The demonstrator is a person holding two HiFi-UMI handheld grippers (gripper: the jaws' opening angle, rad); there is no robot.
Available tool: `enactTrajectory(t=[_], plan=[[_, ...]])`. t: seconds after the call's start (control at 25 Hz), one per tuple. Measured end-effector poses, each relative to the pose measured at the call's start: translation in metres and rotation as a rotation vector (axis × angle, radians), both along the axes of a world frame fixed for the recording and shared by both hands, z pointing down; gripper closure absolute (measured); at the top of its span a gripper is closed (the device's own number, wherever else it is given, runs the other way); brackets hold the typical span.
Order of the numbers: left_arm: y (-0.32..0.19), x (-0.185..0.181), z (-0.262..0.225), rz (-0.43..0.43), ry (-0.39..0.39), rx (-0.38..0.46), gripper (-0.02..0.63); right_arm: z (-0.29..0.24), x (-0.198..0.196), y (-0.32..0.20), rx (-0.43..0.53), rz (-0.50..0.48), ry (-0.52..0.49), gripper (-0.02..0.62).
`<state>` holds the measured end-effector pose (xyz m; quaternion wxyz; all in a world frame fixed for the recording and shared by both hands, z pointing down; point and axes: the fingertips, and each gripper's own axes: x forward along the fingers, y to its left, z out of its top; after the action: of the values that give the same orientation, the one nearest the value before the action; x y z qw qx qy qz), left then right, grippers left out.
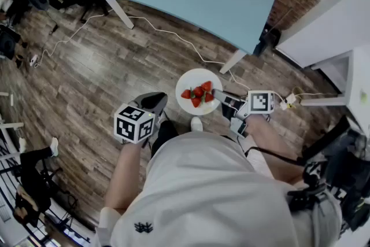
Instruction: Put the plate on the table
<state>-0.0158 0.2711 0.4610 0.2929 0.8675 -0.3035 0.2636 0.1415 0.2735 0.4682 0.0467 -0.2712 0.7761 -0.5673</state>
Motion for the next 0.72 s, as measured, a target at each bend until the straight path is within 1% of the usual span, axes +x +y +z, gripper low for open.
enactTrajectory(t=[0.08, 0.16, 0.28, 0.44, 0.6, 0.72], plan=[[-0.001, 0.001, -0.001, -0.011, -0.001, 0.011, 0.579, -0.003, -0.002, -0.003, 0.024, -0.026, -0.003, 0.570], [0.000, 0.001, 0.000, -0.018, -0.017, 0.022, 0.579, -0.003, -0.004, -0.005, 0.034, -0.045, -0.011, 0.569], [0.002, -0.003, 0.005, -0.016, -0.067, 0.038, 0.579, 0.000, -0.009, -0.006, 0.013, -0.053, -0.033, 0.571], [0.004, -0.005, 0.009, -0.006, -0.108, 0.038, 0.578, 0.004, -0.009, -0.006, -0.009, -0.050, -0.028, 0.570], [0.013, -0.003, 0.011, 0.016, -0.167, 0.043, 0.578, 0.005, -0.004, 0.000, -0.033, -0.042, -0.024, 0.569], [0.017, -0.002, 0.012, 0.019, -0.169, 0.029, 0.580, 0.003, -0.005, 0.000, -0.035, -0.047, -0.026, 0.571]])
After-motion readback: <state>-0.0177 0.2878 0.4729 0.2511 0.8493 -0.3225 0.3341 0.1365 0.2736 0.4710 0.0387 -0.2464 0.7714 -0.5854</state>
